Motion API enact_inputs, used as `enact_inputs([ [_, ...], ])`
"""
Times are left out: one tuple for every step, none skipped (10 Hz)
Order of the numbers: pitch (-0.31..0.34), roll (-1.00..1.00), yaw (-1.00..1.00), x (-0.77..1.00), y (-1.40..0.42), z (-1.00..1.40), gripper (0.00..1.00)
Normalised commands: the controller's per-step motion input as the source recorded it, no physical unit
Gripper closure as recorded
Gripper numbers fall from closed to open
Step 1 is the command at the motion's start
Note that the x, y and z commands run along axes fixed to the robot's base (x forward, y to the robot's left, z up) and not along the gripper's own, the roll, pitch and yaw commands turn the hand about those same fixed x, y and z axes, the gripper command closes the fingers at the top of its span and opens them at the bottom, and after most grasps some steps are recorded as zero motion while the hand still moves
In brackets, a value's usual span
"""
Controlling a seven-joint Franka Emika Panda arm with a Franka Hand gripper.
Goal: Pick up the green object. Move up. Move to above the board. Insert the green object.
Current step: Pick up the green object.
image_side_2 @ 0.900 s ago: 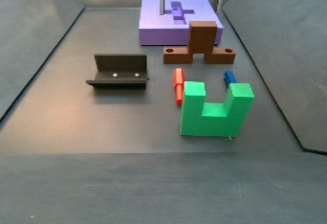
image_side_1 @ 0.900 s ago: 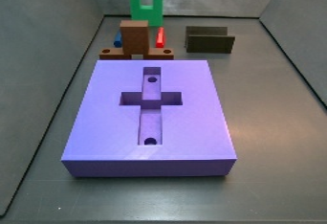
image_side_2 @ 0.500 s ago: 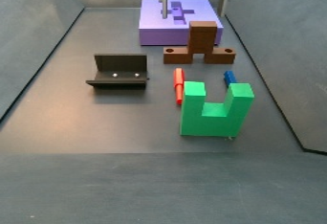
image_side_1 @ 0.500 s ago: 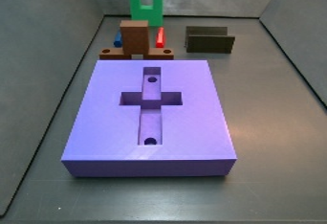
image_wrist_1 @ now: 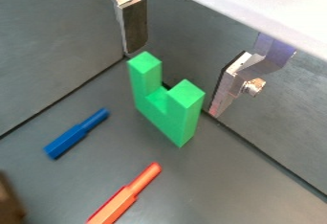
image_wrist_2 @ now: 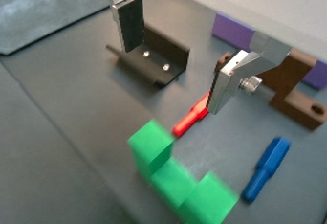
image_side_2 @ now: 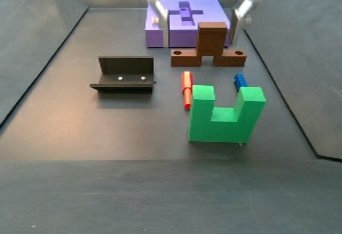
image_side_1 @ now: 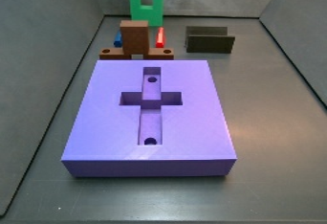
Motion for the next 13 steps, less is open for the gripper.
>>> enact_inputs([
  [0.000,-0.19,-0.24,0.01,0.61,-0.51,0.00],
  [-0.023,-0.23,-0.18,0.00,0.45,-0.41,0.00],
  [-0.070,-0.25,-0.06,0.06,0.28,-0.34,0.00],
  [-0.100,-0.26,0.00,0.06,0.21,-0.32,0.00],
  [-0.113,-0.26,0.00,0.14,0.11,-0.30,0.00],
  [-0.117,-0.24,0.00,0.22,0.00,-0.29,0.00],
  [-0.131,-0.22,0.00,0.17,0.00,-0.32,0.00],
  [-0.141,-0.23,0.00,0.09,0.00,-0.29,0.00],
  [-0.133,-0.26,0.00,0.12,0.00,-0.28,0.00],
  [-0.124,-0.22,0.00,0.07,0.00,-0.29,0.00],
  [-0.121,-0.19,0.00,0.00,-0.01,-0.24,0.00],
  [-0.097,-0.16,0.00,-0.03,0.00,-0.22,0.00],
  [-0.111,-0.16,0.00,0.00,-0.01,-0.25,0.00],
])
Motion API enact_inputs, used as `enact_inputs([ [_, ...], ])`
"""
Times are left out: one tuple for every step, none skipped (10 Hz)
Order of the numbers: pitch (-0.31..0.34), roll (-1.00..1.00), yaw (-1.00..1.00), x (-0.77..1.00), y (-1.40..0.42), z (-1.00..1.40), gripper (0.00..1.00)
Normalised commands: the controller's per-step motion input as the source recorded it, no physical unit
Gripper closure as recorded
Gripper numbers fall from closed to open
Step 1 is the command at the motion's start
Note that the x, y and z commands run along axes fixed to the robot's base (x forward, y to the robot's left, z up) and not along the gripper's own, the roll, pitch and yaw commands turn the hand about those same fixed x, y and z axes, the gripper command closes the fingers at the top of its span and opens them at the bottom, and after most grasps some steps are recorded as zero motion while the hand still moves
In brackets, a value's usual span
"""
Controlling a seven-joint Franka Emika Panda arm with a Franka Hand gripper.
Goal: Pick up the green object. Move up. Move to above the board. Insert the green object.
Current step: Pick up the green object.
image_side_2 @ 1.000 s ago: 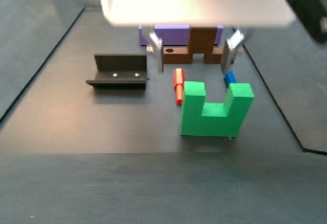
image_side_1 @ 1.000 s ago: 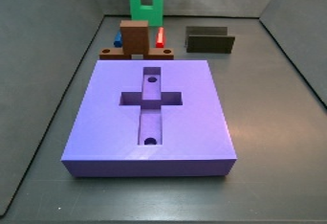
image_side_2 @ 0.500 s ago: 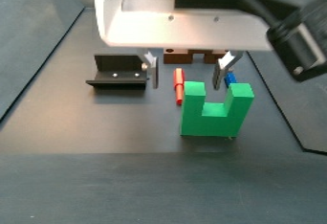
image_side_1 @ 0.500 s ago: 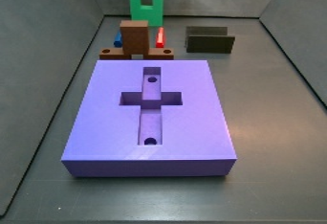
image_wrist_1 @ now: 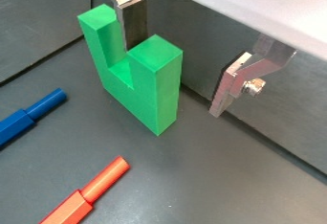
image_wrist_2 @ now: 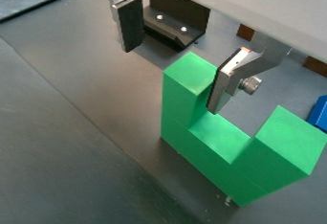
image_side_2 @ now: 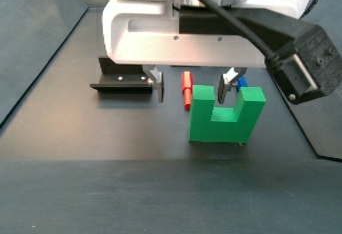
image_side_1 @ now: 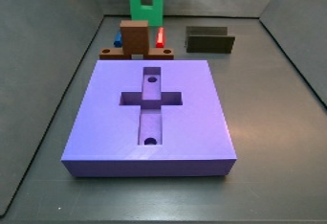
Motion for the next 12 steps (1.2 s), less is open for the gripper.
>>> enact_inputs([
  [-0.139,-0.16,-0.01,-0.09,-0.03,-0.23,0.00],
  [-0.136,-0.18,-0.01,0.00,0.00,-0.25,0.00],
  [-0.129,-0.17,0.00,0.00,0.00,-0.25,0.00],
  [-0.041,-0.13,-0.01,0.00,0.00,-0.12,0.00],
  [-0.021,-0.10,-0.03,0.00,0.00,-0.09,0.00],
  [0.000,0.00,0.00,0.00,0.00,0.00,0.00],
  [0.000,0.00,0.00,0.00,0.00,0.00,0.00],
  [0.000,0.00,0.00,0.00,0.00,0.00,1.00],
  [0.000,0.00,0.00,0.00,0.00,0.00,1.00],
  [0.000,0.00,0.00,0.00,0.00,0.00,1.00],
  [0.000,0.00,0.00,0.00,0.00,0.00,1.00],
  [0.000,0.00,0.00,0.00,0.00,0.00,1.00],
])
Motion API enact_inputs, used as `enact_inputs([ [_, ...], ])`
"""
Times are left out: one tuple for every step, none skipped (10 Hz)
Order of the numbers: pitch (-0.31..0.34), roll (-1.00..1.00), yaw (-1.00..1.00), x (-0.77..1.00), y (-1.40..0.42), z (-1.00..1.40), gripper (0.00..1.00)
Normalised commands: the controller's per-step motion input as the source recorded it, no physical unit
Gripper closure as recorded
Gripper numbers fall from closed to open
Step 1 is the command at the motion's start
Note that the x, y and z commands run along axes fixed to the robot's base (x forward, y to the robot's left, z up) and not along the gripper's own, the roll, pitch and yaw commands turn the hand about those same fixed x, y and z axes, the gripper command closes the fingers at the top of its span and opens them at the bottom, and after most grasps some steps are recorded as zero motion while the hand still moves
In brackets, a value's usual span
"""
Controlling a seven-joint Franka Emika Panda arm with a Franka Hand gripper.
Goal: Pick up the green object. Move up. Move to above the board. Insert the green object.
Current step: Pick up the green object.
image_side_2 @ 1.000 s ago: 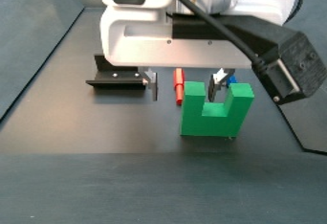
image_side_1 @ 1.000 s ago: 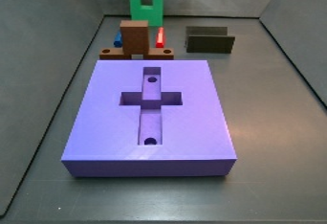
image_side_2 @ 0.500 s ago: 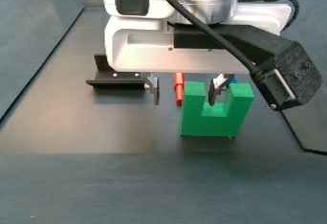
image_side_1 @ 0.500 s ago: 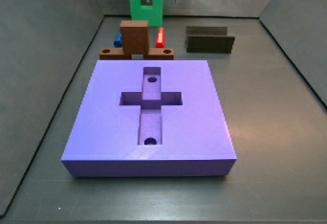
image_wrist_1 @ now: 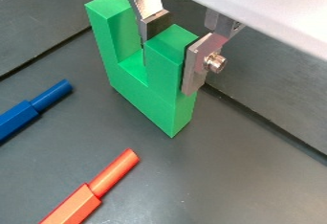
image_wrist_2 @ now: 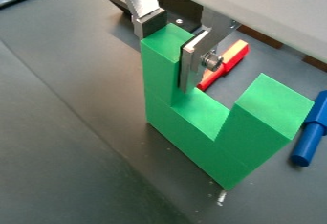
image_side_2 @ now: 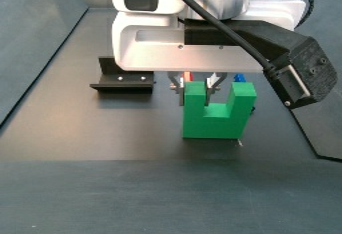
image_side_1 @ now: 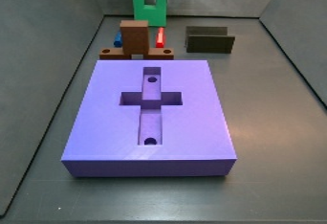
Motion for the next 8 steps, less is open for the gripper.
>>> enact_inputs([
  [0.000,0.00,0.00,0.00,0.00,0.00,1.00],
  [0.000,0.00,0.00,0.00,0.00,0.00,1.00],
  [0.000,0.00,0.00,0.00,0.00,0.00,1.00],
  [0.000,0.00,0.00,0.00,0.00,0.00,1.00],
  [0.000,0.00,0.00,0.00,0.00,0.00,1.00],
  [0.000,0.00,0.00,0.00,0.00,0.00,1.00],
  [0.000,0.00,0.00,0.00,0.00,0.00,1.00],
  [0.000,0.00,0.00,0.00,0.00,0.00,1.00],
])
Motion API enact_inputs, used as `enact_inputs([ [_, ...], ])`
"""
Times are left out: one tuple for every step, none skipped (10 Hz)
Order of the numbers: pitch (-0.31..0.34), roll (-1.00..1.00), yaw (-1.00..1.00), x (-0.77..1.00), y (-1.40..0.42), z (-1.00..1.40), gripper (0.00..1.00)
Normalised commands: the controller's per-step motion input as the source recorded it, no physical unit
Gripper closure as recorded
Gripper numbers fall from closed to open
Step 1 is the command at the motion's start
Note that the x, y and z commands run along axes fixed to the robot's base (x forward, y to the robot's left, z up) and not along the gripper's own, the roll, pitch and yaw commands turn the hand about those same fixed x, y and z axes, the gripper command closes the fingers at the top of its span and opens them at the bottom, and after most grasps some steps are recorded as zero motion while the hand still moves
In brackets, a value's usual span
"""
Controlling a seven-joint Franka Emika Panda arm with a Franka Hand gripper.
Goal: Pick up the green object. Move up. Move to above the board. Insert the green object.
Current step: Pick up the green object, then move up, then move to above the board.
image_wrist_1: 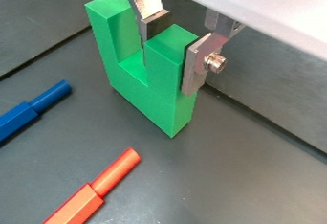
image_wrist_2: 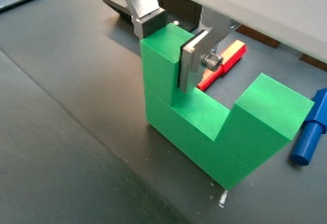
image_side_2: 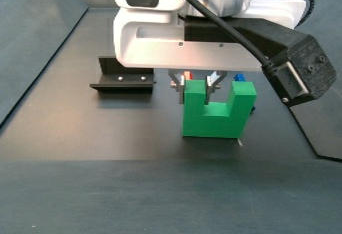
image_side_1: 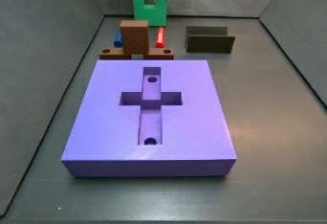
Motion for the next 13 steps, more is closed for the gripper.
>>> enact_inputs([
  [0.000,0.00,0.00,0.00,0.00,0.00,1.00],
  [0.000,0.00,0.00,0.00,0.00,0.00,1.00],
  [0.000,0.00,0.00,0.00,0.00,0.00,1.00],
  [0.000,0.00,0.00,0.00,0.00,0.83,1.00],
  [0.034,-0.01,0.00,-0.07,-0.02,0.77,1.00],
  [0.036,0.02,0.00,-0.10,-0.02,0.57,1.00],
  [0.015,0.05,0.01,-0.03,-0.02,0.21,1.00],
  [0.000,0.00,0.00,0.00,0.00,1.40,1.00],
  [0.009,-0.02,0.00,-0.01,0.00,1.40,1.00],
  [0.047,0.00,0.00,-0.04,0.00,1.40,1.00],
  [0.038,0.00,0.01,0.02,0.00,1.40,1.00],
  [0.073,-0.02,0.00,0.05,0.03,1.40,1.00],
  [0.101,0.00,0.00,0.01,0.01,0.63,1.00],
])
